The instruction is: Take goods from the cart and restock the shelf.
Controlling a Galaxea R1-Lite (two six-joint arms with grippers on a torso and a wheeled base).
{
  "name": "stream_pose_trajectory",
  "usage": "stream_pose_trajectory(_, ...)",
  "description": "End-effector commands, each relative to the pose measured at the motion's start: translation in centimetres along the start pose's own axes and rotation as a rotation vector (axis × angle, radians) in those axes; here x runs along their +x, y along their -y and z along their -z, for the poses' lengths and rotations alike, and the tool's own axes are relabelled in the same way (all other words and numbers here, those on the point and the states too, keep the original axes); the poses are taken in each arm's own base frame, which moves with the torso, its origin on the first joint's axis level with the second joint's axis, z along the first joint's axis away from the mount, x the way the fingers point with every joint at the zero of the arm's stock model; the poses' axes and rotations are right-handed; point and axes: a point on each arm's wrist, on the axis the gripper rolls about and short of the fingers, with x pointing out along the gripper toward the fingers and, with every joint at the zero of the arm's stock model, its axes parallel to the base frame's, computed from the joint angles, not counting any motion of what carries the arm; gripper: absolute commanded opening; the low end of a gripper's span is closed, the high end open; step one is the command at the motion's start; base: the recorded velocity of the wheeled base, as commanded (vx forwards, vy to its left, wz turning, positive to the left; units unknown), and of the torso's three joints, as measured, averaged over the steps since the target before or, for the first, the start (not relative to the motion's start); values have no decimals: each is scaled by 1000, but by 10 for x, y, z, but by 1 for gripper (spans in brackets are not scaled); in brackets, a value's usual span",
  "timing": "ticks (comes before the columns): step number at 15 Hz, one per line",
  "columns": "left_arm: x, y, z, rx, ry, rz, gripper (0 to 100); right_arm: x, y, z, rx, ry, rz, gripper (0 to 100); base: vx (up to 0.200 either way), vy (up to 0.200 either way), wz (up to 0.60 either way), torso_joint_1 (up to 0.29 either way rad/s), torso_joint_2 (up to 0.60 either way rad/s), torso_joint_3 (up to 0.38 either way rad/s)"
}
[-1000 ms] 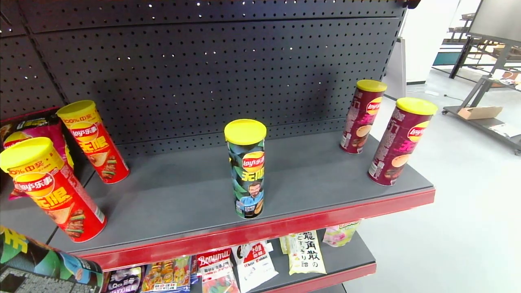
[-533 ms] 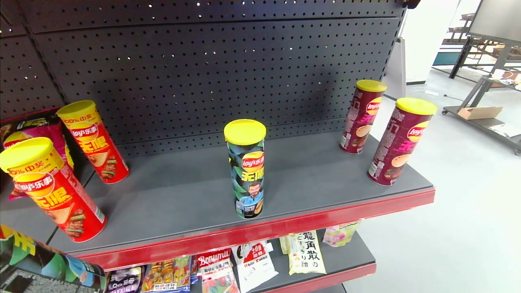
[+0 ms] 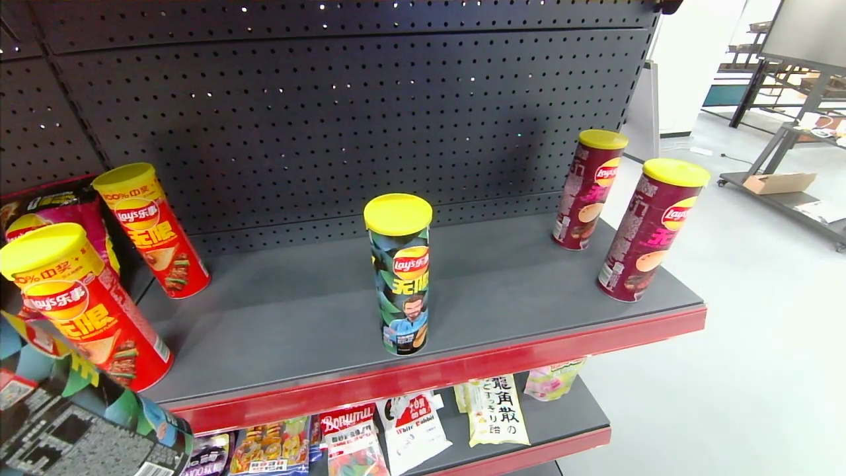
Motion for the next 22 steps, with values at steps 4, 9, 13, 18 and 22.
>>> stream_pose_trajectory(4, 45, -21, -3, -44, -92, 65, 0, 0, 0, 0, 0, 4, -1, 100, 0, 0, 0, 0, 0, 0)
stream_pose_trajectory(9, 113, -40, -12, -22, -42, 88, 0, 0, 0, 0, 0, 4, -1, 100, 0, 0, 0, 0, 0, 0)
stream_pose_trajectory(13, 174, -53, -12, -30, -69, 119, 0, 0, 0, 0, 0, 3, -1, 100, 0, 0, 0, 0, 0, 0)
stream_pose_trajectory(18, 269, -54, -22, -33, -61, 177, 0, 0, 0, 0, 0, 4, 1, 100, 0, 0, 0, 0, 0, 0)
stream_pose_trajectory(22, 315, -46, -22, -43, -63, 188, 0, 0, 0, 0, 0, 3, -1, 100, 0, 0, 0, 0, 0, 0)
